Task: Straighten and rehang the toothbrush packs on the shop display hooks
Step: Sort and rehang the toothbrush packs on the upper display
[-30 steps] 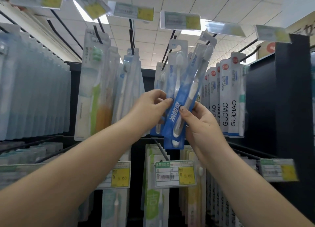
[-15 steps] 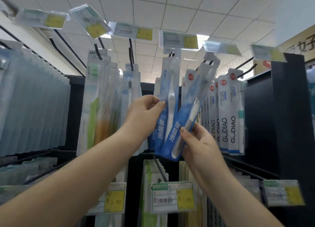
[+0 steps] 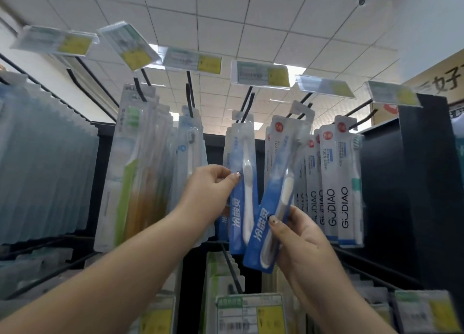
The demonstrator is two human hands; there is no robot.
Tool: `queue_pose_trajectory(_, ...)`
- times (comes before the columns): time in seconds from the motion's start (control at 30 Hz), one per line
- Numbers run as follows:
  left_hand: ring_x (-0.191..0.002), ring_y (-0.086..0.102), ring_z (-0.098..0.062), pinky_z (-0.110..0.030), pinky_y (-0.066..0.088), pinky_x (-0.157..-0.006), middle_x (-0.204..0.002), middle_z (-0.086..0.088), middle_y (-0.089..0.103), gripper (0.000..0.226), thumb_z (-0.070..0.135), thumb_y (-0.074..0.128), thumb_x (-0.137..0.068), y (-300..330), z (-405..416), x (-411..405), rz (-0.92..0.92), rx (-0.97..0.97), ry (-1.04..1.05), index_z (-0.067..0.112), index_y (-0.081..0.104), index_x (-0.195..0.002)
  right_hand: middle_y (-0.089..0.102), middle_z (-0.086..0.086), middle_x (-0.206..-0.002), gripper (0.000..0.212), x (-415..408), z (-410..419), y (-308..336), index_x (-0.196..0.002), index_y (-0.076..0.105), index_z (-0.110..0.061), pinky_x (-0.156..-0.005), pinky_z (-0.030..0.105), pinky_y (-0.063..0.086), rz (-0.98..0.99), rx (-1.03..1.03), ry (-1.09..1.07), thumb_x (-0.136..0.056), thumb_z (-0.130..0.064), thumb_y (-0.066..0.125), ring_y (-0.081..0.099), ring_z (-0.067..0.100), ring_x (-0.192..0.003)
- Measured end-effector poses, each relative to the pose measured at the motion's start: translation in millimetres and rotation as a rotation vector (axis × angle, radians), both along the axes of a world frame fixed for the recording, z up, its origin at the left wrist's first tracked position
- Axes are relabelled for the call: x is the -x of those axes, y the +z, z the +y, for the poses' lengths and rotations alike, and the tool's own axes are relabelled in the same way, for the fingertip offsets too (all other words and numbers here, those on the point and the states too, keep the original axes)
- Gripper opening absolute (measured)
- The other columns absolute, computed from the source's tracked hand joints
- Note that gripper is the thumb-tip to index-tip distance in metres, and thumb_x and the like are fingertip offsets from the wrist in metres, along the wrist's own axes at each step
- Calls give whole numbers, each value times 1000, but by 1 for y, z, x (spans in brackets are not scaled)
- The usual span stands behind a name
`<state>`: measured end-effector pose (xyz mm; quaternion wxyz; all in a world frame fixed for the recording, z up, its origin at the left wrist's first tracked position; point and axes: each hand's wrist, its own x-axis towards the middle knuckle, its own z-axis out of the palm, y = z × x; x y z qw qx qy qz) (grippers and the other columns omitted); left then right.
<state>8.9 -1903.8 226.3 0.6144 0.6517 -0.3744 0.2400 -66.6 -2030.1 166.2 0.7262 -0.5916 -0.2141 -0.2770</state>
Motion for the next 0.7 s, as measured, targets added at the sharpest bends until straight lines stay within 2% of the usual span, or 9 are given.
queue_pose_trajectory(0.1, -59, 64, -12, -25, 51, -50, -69, -3, 63, 18, 23, 55, -92, 2, -2, -13, 65, 6, 17, 12, 58, -78, 73, -2, -93, 20, 0, 0, -1, -108, 58, -17, -76, 31, 55, 17, 120, -73, -90, -11, 52, 70, 13, -87)
queue_pose_trajectory(0.23, -64, 64, -18, -30, 53, -52, -72, -7, 61, 17, 21, 55, -93, 5, -7, -28, 134, -7, 24, 8, 58, -81, 72, -7, -93, 18, -1, 3, 2, -104, 59, -26, -73, 24, 55, -27, 247, -185, -91, -15, 54, 68, 8, -87)
queue_pose_trajectory(0.37, -66, 64, -23, -31, 53, -50, -78, -12, 62, 17, 21, 53, -93, 8, -12, -39, 210, -56, 27, 8, 55, -82, 71, -3, -94, 17, -3, 5, 7, -103, 59, -23, -71, 21, 55, -82, 343, -197, -90, -13, 54, 68, 9, -87)
queue_pose_trajectory(0.57, -72, 67, -23, -31, 56, -54, -93, -18, 67, 23, 23, 55, -93, 12, -11, -43, 255, -126, 50, 1, 55, -101, 70, -2, -95, 13, -6, 6, 18, -101, 59, -26, -79, 33, 57, -144, 441, -261, -89, -20, 55, 67, 11, -89)
queue_pose_trajectory(0.7, -69, 65, -21, -31, 56, -55, -93, -17, 66, 25, 24, 55, -93, 10, -11, -44, 268, -132, 76, 1, 55, -103, 71, -3, -95, 14, -9, 7, 22, -102, 58, -25, -77, 31, 58, -108, 400, -230, -90, -19, 55, 68, 9, -88)
